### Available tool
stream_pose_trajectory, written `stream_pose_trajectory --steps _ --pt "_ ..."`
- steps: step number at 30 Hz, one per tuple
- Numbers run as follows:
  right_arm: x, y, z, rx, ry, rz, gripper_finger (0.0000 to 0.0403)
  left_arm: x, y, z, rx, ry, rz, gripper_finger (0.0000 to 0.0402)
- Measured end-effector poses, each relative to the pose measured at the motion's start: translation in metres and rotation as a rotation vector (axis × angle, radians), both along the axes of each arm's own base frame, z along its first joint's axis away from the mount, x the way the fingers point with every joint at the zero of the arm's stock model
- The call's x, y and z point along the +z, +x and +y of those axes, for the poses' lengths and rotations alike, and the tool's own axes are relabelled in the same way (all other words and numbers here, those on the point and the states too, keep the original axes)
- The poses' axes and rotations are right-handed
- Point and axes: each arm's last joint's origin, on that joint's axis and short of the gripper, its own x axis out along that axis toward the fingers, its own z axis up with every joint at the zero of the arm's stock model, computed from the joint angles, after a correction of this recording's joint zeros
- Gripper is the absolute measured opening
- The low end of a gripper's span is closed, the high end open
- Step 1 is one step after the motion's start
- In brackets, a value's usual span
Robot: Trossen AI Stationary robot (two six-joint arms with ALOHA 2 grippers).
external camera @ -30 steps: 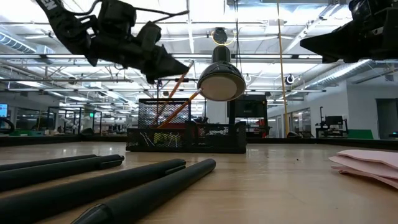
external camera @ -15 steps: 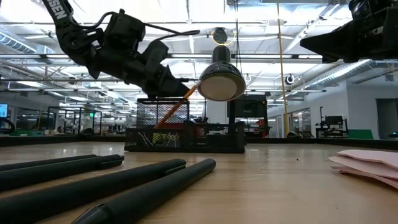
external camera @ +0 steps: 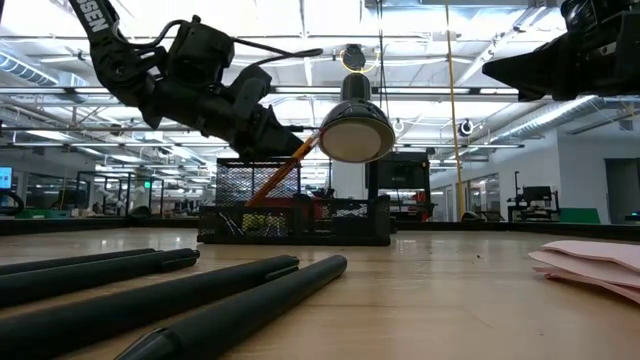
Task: Pick and place office supplies into organizer
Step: Put the pencil into the desk organizer, then put the pen into the desk organizer
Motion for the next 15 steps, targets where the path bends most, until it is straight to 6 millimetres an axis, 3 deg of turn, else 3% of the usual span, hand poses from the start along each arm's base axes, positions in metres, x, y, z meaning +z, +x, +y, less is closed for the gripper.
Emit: stream_pose_trajectory --steps 3,15 --pt "0.0001 0.0000 0.0000 0.000 0.000 0.000 0.0004 0.0026 0.0007 -0.0003 -0.015 0.005 -0.028 0.0042" --pt "0.0000 0.0000 0.0000 0.000 0.000 0.000 0.0004 0.0052 0.0013 -0.0001 -0.017 0.011 -0.054 0.0166"
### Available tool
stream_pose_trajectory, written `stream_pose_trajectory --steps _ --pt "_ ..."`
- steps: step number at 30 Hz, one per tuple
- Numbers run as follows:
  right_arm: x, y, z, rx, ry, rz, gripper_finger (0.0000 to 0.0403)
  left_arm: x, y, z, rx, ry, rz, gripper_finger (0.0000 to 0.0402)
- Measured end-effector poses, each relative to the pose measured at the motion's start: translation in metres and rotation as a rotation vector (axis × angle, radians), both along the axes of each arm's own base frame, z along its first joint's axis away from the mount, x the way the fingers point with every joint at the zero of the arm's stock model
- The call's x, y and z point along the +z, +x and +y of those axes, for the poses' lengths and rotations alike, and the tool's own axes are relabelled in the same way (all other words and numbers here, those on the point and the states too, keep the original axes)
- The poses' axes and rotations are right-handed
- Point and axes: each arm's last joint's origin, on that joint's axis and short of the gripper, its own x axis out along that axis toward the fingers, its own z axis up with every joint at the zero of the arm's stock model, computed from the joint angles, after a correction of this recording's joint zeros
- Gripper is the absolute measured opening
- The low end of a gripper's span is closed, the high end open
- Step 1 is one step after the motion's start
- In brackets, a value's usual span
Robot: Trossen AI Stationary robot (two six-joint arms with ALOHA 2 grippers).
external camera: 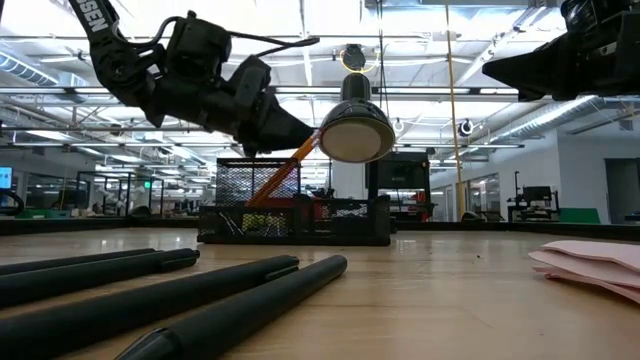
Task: Pick and place office supplies into organizer
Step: Put the pen into the desk organizer
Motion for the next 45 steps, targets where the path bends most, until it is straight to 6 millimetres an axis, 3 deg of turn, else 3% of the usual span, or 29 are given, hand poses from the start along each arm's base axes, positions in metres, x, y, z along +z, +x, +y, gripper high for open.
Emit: stream_pose_trajectory --steps 6,10,16,19,23,26,29,34,41,45 --pt "0.000 0.000 0.000 0.000 0.000 0.000 0.0004 0.004 -0.002 -0.002 0.003 0.036 0.021 0.0172" --pt "-0.001 0.000 0.000 0.000 -0.002 0.006 0.0004 0.038 0.000 -0.012 0.092 0.086 0.147 0.0160" --pt "-0.002 0.000 0.000 0.000 -0.009 0.017 0.0004 0.095 -0.005 -0.058 0.304 0.167 0.481 0.0152" --pt "-0.001 0.000 0.000 -0.001 -0.007 0.015 0.0004 0.107 -0.010 -0.089 0.339 0.157 0.557 0.0151" --pt "-0.001 0.000 0.000 0.002 0.016 0.007 0.0004 0.097 -0.015 -0.136 0.349 0.084 0.570 0.0151" --pt "-0.001 0.000 0.000 0.004 0.041 0.003 0.0004 0.086 -0.017 -0.169 0.368 -0.070 0.533 0.0151" --pt "-0.001 0.000 0.000 0.005 0.058 0.000 0.0004 0.070 -0.015 -0.197 0.374 -0.240 0.526 0.0152" --pt "0.000 0.000 0.000 0.008 0.084 -0.008 0.0004 0.034 -0.011 -0.237 0.324 -0.338 0.574 0.0152" --pt "0.000 0.000 0.000 0.010 0.107 -0.011 0.0004 -0.008 -0.010 -0.259 0.337 -0.478 0.735 0.0152" --pt "0.000 0.000 0.000 0.010 0.105 -0.011 0.0004 -0.018 -0.009 -0.259 0.350 -0.537 0.808 0.0152"
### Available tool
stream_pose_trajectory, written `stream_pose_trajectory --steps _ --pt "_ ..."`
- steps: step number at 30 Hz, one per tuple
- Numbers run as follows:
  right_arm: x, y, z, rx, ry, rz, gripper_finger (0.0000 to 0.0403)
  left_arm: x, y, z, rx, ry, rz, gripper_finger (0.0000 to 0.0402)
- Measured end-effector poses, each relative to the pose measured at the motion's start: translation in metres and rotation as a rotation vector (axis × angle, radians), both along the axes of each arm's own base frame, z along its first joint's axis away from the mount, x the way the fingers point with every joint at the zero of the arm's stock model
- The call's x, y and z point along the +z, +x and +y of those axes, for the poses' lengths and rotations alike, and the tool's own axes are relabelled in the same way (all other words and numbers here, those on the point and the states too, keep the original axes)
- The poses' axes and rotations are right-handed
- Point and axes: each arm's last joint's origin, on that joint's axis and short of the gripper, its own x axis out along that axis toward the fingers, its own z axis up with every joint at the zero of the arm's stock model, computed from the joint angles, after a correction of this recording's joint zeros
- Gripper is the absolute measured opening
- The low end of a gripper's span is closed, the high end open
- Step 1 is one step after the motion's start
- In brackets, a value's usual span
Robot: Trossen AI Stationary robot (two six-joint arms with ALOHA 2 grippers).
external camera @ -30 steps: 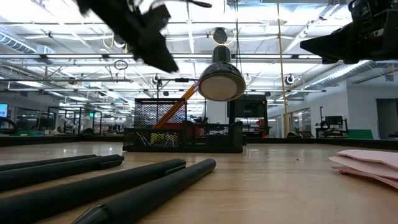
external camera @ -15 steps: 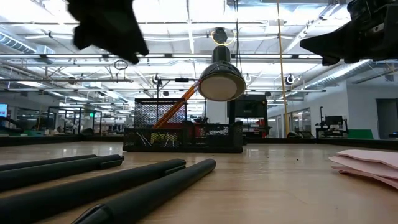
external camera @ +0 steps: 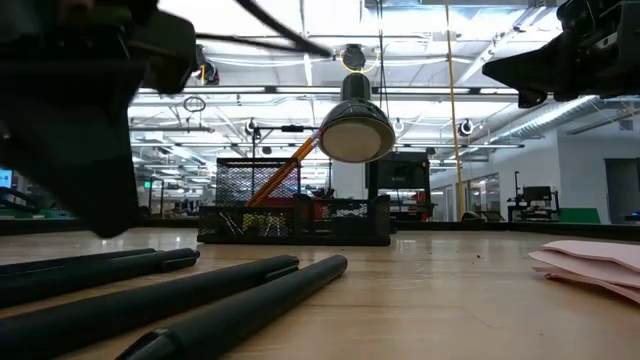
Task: Pick and place office supplies into organizer
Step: Put the pen into the desk organizer
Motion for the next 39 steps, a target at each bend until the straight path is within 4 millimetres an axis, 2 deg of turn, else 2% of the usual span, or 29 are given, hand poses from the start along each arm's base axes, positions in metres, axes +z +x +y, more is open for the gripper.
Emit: stream_pose_trajectory --steps 16,24,31,34,39 --pt "-0.001 0.000 0.000 -0.001 -0.010 0.007 0.0004 -0.001 0.003 0.007 -0.024 -0.010 0.047 0.0152" --pt "-0.001 0.000 0.000 -0.002 -0.010 0.007 0.0004 -0.029 0.010 0.009 -0.024 -0.035 0.153 0.0152" --pt "-0.001 0.000 0.000 -0.001 -0.004 0.006 0.0004 -0.030 0.006 0.007 -0.035 -0.022 0.174 0.0149" --pt "-0.001 0.000 0.000 -0.001 -0.005 0.007 0.0004 -0.031 0.003 0.008 -0.040 -0.013 0.203 0.0127" --pt "-0.001 0.000 0.000 -0.001 -0.005 0.008 0.0004 -0.031 -0.002 0.010 -0.082 -0.011 0.273 0.0062"
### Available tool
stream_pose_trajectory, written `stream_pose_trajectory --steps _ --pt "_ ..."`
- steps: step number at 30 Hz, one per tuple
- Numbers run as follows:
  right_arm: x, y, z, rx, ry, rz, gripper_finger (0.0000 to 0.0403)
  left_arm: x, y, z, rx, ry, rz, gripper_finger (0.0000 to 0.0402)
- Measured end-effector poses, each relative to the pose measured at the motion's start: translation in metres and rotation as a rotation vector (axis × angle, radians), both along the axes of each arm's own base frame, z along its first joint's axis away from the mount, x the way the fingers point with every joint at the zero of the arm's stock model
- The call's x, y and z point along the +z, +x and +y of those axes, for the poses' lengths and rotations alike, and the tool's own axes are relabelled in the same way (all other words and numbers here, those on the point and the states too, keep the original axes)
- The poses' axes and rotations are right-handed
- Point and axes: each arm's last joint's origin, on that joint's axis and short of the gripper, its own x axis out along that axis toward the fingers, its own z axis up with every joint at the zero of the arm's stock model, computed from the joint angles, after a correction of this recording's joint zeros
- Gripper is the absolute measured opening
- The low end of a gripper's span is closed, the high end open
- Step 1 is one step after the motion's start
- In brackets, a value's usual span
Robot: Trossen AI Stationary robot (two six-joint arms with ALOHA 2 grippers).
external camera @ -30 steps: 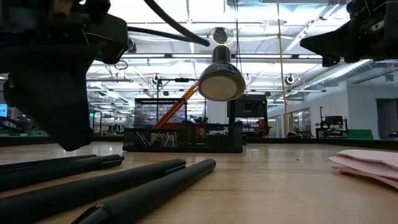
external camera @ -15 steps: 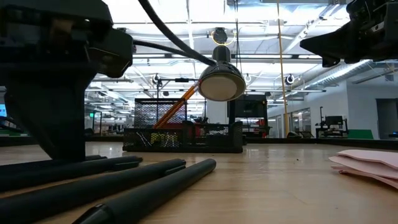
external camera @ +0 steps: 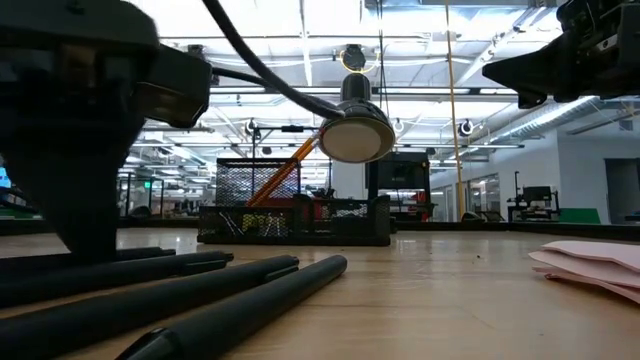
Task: Pick and place office supplies into organizer
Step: Put the pen into the desk organizer
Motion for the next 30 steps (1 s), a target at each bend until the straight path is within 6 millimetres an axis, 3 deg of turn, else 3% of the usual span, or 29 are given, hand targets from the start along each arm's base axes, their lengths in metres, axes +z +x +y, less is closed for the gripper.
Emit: stream_pose_trajectory --steps 6,13,18,22,30 --pt "0.000 0.000 0.000 0.000 0.000 0.000 0.0004 0.001 -0.004 0.000 -0.135 0.001 0.044 0.0015" --pt "0.000 0.000 0.000 0.000 0.000 0.000 0.0004 0.002 -0.002 0.000 -0.210 0.035 0.011 0.0039" --pt "0.000 0.000 0.000 0.000 0.001 0.000 0.0004 0.009 -0.001 0.003 -0.245 0.129 -0.070 0.0031" --pt "0.000 0.000 0.000 0.000 0.001 -0.001 0.0004 0.026 -0.004 0.017 -0.264 0.271 -0.124 0.0018" --pt "0.000 0.000 0.000 0.000 0.001 -0.002 0.0004 0.088 -0.006 0.042 -0.289 0.450 -0.352 0.0024"
